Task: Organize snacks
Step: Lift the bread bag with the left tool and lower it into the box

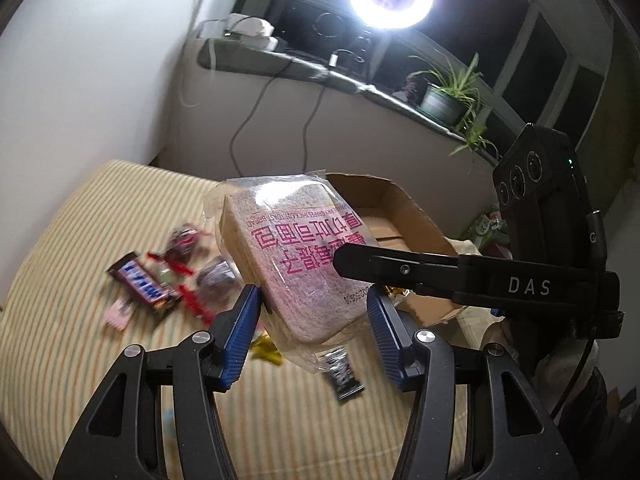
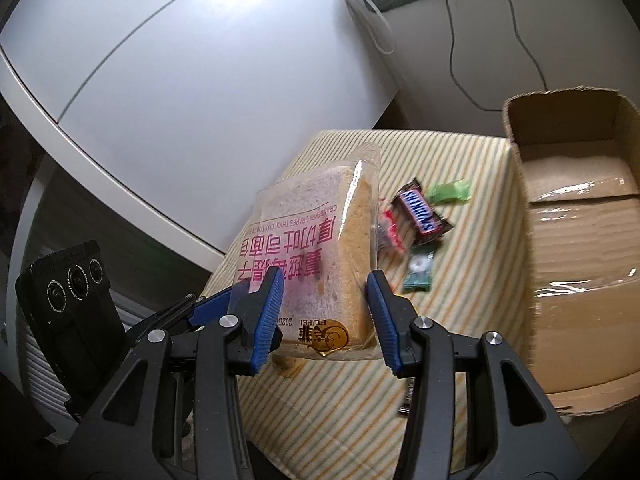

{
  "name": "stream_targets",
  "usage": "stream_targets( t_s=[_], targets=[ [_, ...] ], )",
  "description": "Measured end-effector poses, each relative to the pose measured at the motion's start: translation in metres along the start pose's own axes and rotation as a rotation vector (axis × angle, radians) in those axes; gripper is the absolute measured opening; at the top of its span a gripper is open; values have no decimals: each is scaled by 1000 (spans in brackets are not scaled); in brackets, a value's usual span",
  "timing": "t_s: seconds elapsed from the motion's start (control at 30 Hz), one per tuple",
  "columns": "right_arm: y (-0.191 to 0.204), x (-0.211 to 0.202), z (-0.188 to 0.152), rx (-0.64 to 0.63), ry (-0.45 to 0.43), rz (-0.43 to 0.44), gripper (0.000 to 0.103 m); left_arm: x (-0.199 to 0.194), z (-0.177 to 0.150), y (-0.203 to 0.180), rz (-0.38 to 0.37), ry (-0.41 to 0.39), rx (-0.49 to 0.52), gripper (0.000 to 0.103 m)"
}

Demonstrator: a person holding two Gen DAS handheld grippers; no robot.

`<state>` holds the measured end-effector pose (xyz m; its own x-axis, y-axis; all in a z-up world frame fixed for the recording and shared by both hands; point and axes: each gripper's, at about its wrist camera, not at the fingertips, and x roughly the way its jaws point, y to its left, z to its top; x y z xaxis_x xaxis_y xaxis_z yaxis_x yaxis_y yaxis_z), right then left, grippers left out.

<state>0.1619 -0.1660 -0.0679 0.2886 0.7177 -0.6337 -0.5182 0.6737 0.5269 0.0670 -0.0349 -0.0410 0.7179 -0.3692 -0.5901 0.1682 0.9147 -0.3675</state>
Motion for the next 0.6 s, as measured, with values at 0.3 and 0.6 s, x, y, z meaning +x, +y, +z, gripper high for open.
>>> stream_targets(
  t_s=[0.3, 0.6],
  targets=[
    [-44, -55, 0, 47, -60, -63, 47, 44, 15, -50, -72, 36, 64, 53],
    [-100, -102, 0, 97, -98, -129, 47, 91, 22, -96, -141, 84, 101, 53]
  ],
)
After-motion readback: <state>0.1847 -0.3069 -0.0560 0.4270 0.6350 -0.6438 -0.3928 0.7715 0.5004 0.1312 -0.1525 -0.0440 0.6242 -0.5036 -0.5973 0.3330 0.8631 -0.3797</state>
